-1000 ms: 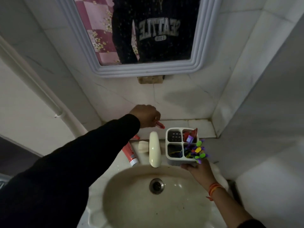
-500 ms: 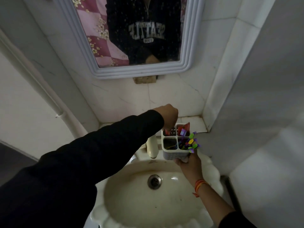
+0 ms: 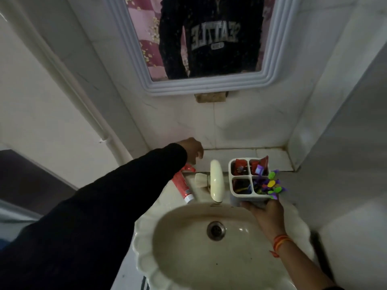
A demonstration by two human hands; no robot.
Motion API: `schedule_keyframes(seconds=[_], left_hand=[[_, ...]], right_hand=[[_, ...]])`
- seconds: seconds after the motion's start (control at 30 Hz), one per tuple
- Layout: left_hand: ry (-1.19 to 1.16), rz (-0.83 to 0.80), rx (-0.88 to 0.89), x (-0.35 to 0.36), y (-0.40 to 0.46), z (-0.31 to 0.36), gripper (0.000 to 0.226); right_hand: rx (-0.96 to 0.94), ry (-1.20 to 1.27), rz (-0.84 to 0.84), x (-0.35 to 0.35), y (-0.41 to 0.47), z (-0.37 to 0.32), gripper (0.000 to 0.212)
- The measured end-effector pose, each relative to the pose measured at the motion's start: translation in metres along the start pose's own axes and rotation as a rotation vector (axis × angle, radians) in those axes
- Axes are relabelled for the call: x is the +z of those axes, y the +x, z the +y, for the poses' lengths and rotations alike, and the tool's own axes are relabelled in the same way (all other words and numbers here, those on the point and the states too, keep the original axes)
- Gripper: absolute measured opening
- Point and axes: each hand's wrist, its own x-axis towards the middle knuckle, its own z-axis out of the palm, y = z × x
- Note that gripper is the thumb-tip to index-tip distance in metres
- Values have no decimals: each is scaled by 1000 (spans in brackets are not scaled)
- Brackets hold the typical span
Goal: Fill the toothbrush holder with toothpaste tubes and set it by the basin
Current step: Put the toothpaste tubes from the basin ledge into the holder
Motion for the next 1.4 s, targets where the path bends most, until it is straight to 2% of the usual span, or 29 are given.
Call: schedule_keyframes(seconds=[0.1,0.33,0.43,0.53,0.7,0.77,0.87,0.93,1.0,1.1,1.17,1.23,1.3,1.4], left_hand=[[77,-15,-40,29,11,-21,41],[225,-10,-26,56,23,-29,19],[266,72,15,62,25,-32,26],[107,163,73,56,24,-31,40],[91,456,297,24,10,-7,46],[128,506,409,-4,-4,14,50],[212,432,460,-50,-25,50,52],[192,289,413,-71,-35,74,48],[167,128,372,-81,-39,96,32],[292,-82,298,-80,-36,123,28],[391,-58,277,-74,-34,136,30],[366,48,256,-70,-33,143,27],[288,96,248,-63,-30,144,27],[102,56,229,-50,-22,137,24]], right_hand=[[29,-24,-12,0,3,8,62],[36,1,-40,1,9,19,56],[24,-26,-38,1,10,23,56],[27,-50,-52,1,9,21,57],[18,-47,-39,1,6,14,63],[27,-43,-50,1,4,12,65],[39,-31,-40,0,2,8,69],[42,-7,-37,0,1,5,75],[48,6,-28,2,1,2,80],[39,-13,-27,3,-1,0,72],[35,-9,-18,2,0,0,68],[29,3,-13,2,-1,-2,66],[19,10,-15,3,-2,-3,66],[7,23,-13,3,-2,-4,66]])
